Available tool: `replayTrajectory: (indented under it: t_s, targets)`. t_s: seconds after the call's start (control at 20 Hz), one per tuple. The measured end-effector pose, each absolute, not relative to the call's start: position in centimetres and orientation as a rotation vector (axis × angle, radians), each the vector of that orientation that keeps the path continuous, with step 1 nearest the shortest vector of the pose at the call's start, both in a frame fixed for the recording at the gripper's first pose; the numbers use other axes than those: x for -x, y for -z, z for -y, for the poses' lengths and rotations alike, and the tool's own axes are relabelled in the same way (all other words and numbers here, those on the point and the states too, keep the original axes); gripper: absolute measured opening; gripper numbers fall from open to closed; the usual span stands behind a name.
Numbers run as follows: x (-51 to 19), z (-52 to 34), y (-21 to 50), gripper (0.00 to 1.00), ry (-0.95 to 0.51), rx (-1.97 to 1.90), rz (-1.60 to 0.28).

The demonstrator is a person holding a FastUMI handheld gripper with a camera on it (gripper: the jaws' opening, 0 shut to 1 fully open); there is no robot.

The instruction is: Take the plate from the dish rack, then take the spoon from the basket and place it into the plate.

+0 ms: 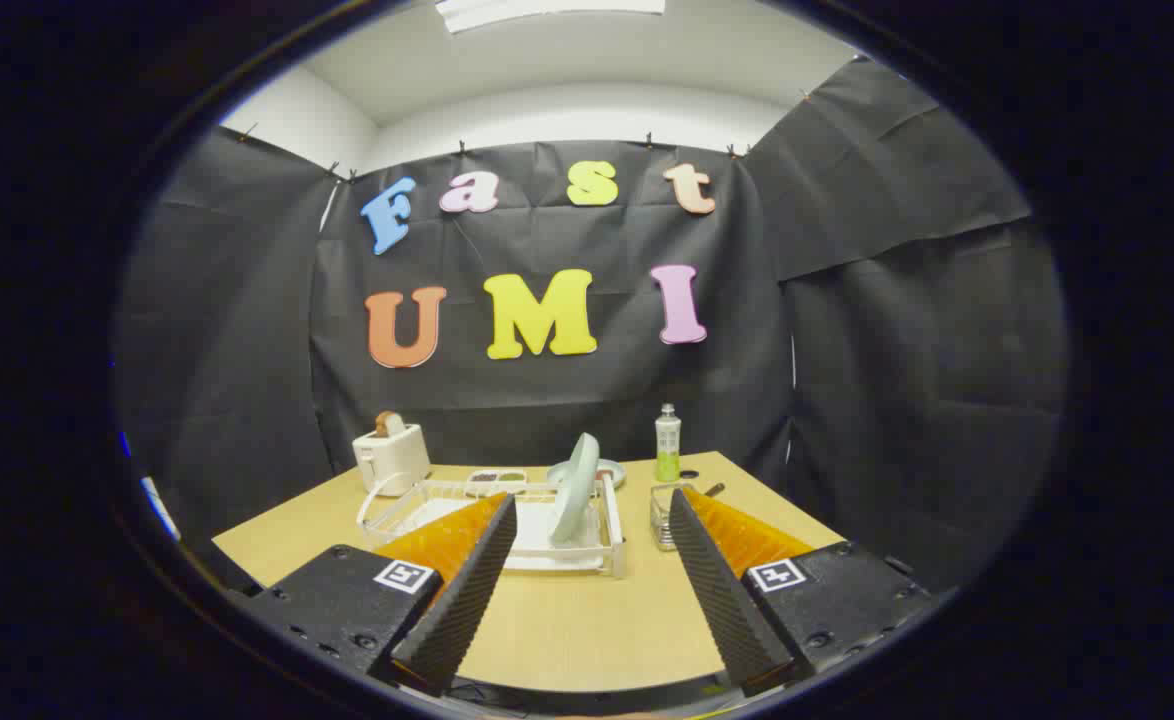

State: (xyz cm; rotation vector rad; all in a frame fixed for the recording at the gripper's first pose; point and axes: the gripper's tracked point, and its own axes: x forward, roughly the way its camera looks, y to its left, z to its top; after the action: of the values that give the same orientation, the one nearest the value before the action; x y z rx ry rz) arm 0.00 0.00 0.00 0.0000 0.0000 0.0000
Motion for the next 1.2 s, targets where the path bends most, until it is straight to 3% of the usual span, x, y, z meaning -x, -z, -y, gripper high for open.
replayTrajectory:
  t_s: [0.8, 1.2]
  targets:
    - [-0.8, -0.2, -0.1, 0.98, 0.024, 0.054, 0.005]
    - [-5.9, -0.5, -2.8, 0.98, -0.003, 0.075, -0.084]
